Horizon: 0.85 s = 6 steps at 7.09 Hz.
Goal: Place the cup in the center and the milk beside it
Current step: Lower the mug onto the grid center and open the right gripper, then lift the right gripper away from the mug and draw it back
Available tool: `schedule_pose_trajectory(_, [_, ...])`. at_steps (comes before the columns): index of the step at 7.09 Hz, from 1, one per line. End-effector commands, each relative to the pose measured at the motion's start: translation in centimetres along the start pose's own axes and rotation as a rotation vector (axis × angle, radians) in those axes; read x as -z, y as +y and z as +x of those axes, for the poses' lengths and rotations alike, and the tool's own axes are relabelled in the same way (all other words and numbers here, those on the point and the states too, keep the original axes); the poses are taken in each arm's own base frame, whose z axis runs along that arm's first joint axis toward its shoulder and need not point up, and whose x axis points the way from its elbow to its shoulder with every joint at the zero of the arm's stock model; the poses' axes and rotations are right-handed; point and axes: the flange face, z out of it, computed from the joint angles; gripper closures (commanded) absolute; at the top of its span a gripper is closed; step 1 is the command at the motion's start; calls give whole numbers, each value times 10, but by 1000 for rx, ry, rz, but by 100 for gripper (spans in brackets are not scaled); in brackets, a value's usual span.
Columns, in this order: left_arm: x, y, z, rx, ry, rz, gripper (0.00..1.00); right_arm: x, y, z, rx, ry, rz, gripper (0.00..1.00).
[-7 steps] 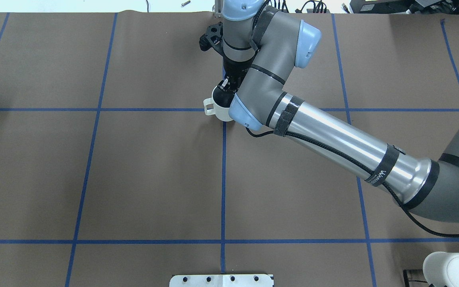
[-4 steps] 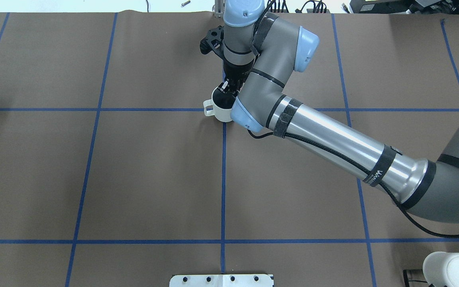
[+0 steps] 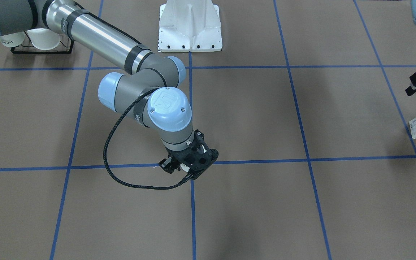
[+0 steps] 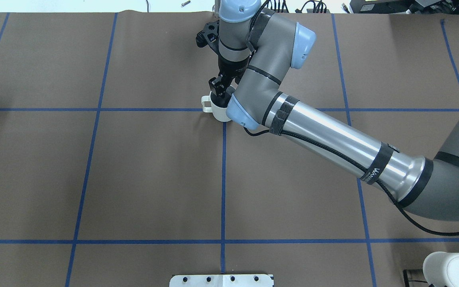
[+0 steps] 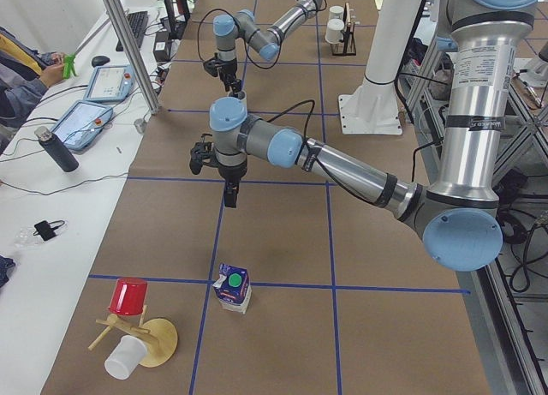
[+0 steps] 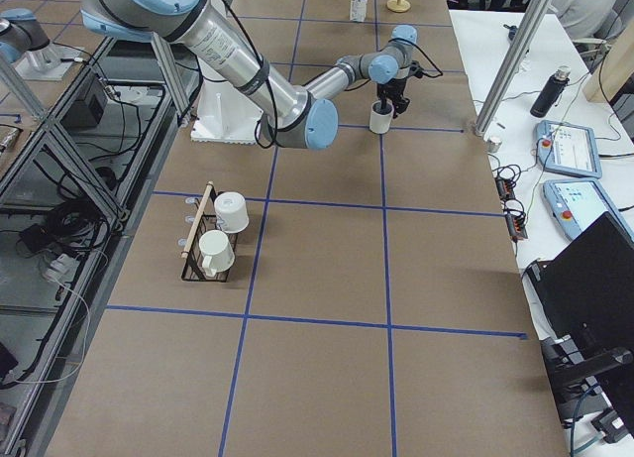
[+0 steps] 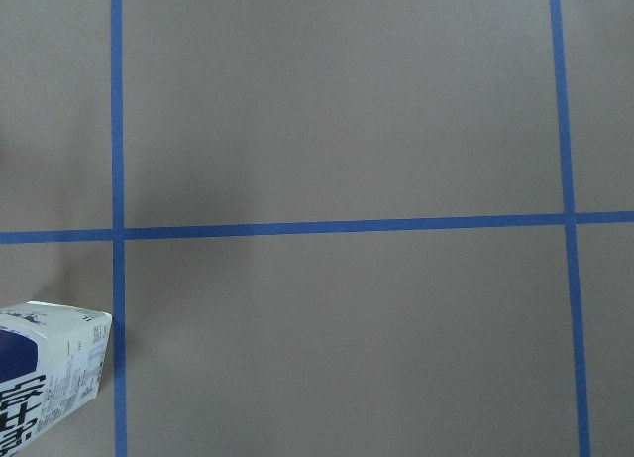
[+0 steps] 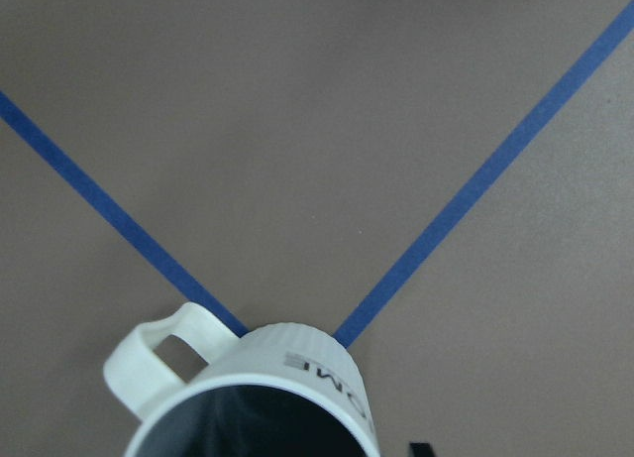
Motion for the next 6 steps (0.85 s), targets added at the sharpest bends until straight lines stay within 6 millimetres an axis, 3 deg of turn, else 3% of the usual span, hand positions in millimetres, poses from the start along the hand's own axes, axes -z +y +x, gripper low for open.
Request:
schedule_pose_trajectory(1, [-2,-8,-46,-58,-27,-4,2,54,17,64,-75,-37,21,0])
schedule_pose_trajectory(2, [-2,-10,-78,-112,-39,-9,2,84,73,92,-122,-8,19,0])
schedule_pose_trajectory(3, [-1,-12,-110,-113,-49,-12,2,104,147,122,-161,27,11,0])
schedule_pose_trajectory(4, [5,-12,-136,-114,-53,-10,2,111,192,145,-185,43,18,0])
schedule_pose_trajectory(6, [-22,-15,-185,-151,-45,-64,2,112,201,150,-193,55,19,0])
